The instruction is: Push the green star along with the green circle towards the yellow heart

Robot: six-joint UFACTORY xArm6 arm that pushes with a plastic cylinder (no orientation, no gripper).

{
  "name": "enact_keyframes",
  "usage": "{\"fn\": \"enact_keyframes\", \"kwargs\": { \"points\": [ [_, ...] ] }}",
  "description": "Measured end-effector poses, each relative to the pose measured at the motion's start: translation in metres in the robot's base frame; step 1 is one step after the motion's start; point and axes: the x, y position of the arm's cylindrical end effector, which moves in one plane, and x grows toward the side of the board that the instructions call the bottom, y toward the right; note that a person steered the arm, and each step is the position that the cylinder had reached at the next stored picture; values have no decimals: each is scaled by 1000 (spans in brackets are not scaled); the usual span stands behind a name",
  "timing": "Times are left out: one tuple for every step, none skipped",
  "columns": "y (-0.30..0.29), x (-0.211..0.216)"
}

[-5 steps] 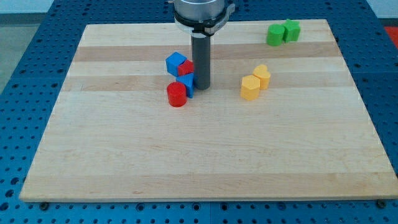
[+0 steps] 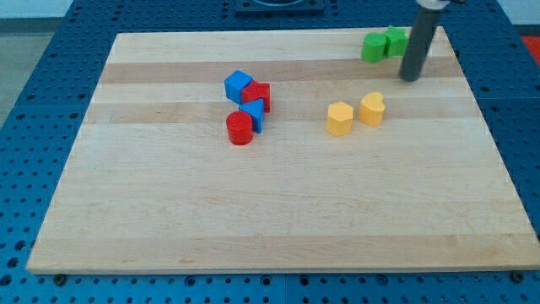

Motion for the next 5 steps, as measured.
{"fn": "enact_keyframes", "kwargs": {
  "points": [
    [33,-46],
    [53,-87],
    [14,-87],
    [-50,-83],
    [-67,-69]
  ]
}}
